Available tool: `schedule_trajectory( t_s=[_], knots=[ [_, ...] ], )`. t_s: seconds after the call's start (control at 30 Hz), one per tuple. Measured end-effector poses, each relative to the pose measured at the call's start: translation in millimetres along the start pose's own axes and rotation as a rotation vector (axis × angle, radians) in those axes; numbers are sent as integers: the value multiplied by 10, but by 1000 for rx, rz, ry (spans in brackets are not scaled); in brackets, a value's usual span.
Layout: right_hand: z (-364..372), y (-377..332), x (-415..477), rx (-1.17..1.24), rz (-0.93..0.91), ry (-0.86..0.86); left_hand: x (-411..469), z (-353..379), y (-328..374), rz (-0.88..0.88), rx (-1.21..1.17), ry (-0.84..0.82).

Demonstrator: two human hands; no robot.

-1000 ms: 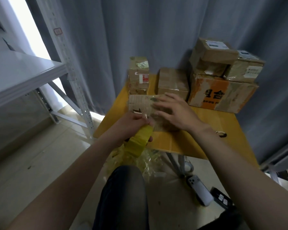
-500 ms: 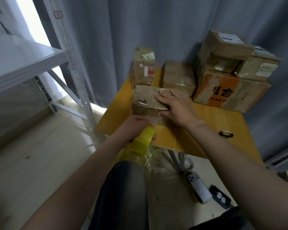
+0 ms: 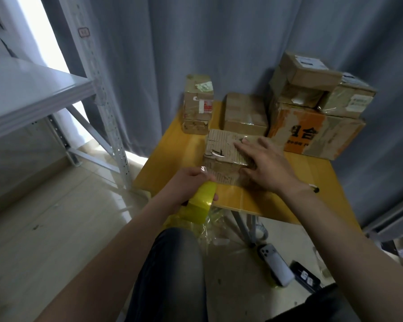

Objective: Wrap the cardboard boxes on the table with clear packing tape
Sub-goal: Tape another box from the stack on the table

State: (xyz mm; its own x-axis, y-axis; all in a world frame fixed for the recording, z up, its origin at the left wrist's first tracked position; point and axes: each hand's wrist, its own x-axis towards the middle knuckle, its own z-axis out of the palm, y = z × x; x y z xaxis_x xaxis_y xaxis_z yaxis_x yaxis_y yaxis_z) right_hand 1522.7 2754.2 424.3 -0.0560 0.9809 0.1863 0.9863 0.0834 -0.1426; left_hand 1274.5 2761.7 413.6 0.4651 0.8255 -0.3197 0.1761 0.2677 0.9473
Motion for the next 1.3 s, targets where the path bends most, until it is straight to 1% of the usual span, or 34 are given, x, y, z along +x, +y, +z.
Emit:
schedule_trajectory(
  t_s=[0.07,0.1,0.13,0.23,0.27,0.3,0.4,0.5,0.57,0.63,0.7,0.8,0.9,1.0,1.07,1.1,1.17,1.3],
  knots=[
    [-117,-155,-65,64,-80,115,-42,80,30,36,-21,-40],
    [-193,-268,-92,156,-104,153,-63,124,59,61,-50,-54],
    [-273,-382,-117,281,-96,137,-85,160,89,97,-71,-61],
    [-426,-623,-195,635,19,-70,-179,244,198,269,-32,-61],
    [-435,-649,-217,726,49,-76,-200,268,220,324,-10,-50],
    [-437,-654,-233,791,74,-46,-226,290,239,373,20,-29],
    [-416,-638,-237,880,133,59,-247,344,241,462,68,22],
    [-422,-608,-192,881,190,89,-233,353,231,393,-32,7],
    [-438,-578,-154,863,194,113,-225,317,253,292,-93,-62],
    [-458,-573,-110,803,174,121,-220,276,294,203,-59,-191],
    [-481,-580,-53,797,164,128,-199,251,335,144,-7,-238],
    [-572,-545,108,883,207,232,-160,244,331,39,6,-203],
    [-663,-503,284,844,225,280,-189,247,272,-45,-22,-256],
    [-690,-471,470,827,260,252,-187,148,284,-27,-33,-301],
    [-655,-489,594,818,276,221,-139,70,330,-47,-28,-271],
    [-623,-505,652,817,283,206,-97,42,342,-62,-6,-230],
    [-525,-530,757,802,299,172,-35,33,382,-98,35,-164],
    [-393,-470,911,823,340,151,29,115,414,-235,-2,-177]
  ],
)
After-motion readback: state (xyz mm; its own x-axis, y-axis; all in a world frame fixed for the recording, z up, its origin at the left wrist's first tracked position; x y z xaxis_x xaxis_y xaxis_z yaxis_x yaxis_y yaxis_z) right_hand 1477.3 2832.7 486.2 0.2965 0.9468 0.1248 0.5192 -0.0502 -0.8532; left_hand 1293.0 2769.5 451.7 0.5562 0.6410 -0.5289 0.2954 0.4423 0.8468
